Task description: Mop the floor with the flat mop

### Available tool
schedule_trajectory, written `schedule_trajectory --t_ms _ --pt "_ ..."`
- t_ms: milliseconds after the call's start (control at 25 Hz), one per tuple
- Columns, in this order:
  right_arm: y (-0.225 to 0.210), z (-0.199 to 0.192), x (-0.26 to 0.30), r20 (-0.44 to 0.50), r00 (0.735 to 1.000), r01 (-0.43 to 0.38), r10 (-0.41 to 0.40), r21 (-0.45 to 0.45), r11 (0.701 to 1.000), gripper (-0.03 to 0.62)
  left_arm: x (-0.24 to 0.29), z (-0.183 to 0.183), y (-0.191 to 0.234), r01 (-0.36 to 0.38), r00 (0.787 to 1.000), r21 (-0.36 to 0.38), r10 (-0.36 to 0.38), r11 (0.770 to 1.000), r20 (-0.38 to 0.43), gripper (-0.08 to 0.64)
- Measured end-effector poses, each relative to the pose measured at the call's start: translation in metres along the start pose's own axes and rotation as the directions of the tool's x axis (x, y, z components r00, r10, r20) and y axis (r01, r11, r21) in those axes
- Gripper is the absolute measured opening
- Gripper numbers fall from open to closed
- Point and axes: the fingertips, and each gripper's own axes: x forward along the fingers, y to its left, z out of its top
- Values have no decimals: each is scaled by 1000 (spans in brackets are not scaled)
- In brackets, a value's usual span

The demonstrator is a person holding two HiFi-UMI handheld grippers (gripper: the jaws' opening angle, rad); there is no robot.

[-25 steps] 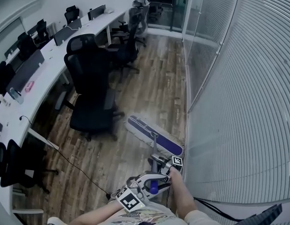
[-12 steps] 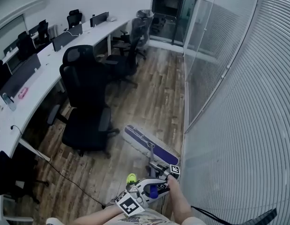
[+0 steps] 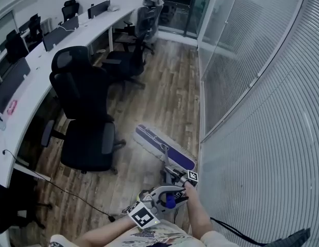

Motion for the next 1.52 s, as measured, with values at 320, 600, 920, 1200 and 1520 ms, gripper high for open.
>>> schedule_trajectory --t_ms 320,600,920,1200,1520 --pt "14 21 36 -8 1000 17 -17 -8 1000 187 -7 -6 48 -5 1000 -23 5 1000 14 127" --pt "-9 10 13 53 998 19 -19 13 1000 183 -14 -20 1 61 996 -11 -61 998 -69 129" --pt "-39 -42 -45 34 999 15 -16 12 1000 175 -22 -4 -85 56 991 8 -55 998 -121 129" --pt "-81 -115 -119 18 1000 -15 15 30 999 175 -35 9 -205 95 980 25 -89 995 -179 129" --pt "-124 -189 -195 25 999 -25 24 44 999 172 -53 34 -316 83 977 24 -77 996 -199 130"
